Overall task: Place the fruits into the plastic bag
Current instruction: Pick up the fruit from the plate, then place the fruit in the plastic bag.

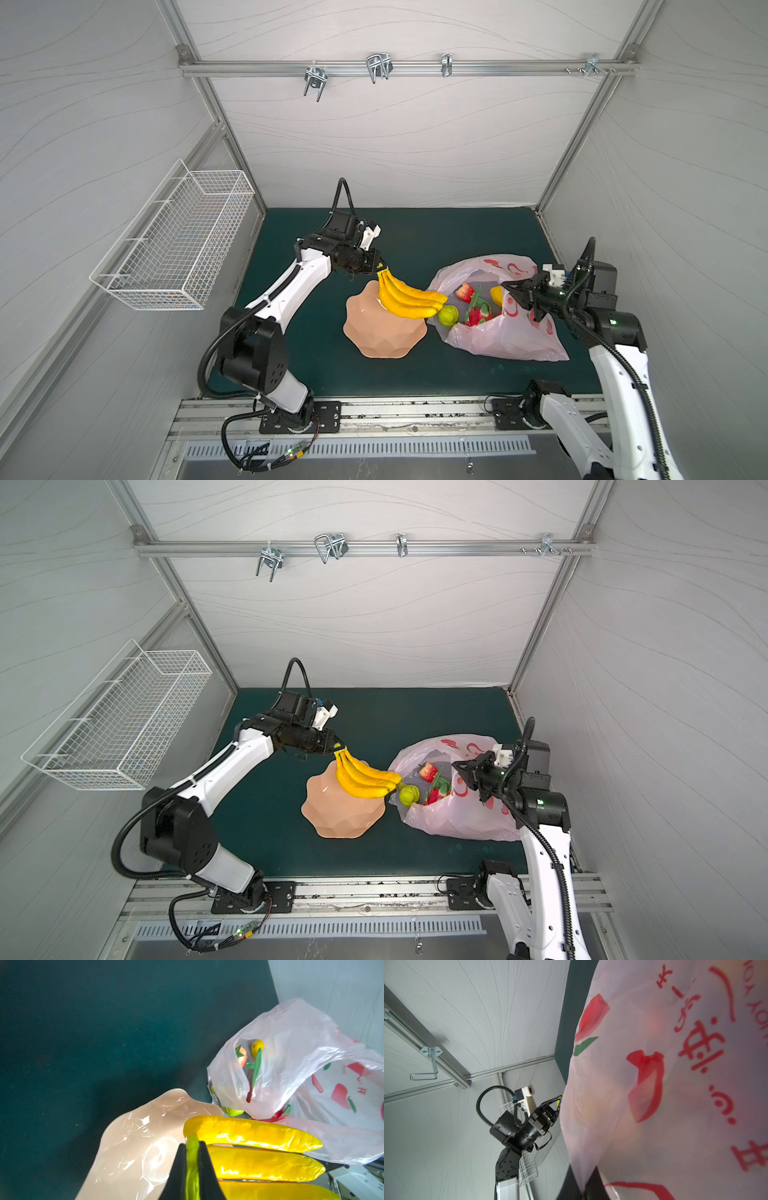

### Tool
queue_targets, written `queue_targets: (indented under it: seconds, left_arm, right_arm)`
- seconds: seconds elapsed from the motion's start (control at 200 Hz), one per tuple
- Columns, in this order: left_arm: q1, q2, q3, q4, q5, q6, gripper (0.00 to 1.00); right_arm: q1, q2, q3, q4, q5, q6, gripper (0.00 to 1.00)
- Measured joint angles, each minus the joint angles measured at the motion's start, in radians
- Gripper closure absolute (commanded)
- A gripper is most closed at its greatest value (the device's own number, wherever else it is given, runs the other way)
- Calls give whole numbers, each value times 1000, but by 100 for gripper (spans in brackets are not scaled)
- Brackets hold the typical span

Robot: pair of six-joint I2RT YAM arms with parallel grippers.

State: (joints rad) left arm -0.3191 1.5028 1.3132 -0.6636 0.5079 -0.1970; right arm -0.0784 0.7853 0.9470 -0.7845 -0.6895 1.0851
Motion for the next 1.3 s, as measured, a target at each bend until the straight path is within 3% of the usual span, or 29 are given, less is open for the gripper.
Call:
queue_targets:
  seconds: [0.135, 0.31, 0.48, 0.785, 1.0, 1.301]
  left_arm:
    - [-38, -115, -29, 0, -89, -113, 100]
    - [-183, -155, -43, -30, -257, -251, 100]
    - [-313, -142, -40, -80, -433, -365, 100]
    - [-430, 16, 93, -124, -667, -486, 100]
    - [-482, 122, 203, -122, -719, -514, 100]
    - [-578, 187, 245, -51, -663, -572, 100]
  right_arm:
    - [0, 0, 0, 10, -1, 5, 93]
    - [0, 1, -1, 20, -3, 8, 93]
    - [0, 1, -4, 26, -3, 11, 94]
    - [0, 1, -14, 29, -7, 18, 93]
    - [0, -2, -14, 29, -10, 18, 93]
    - [0, -2, -21, 38, -16, 24, 93]
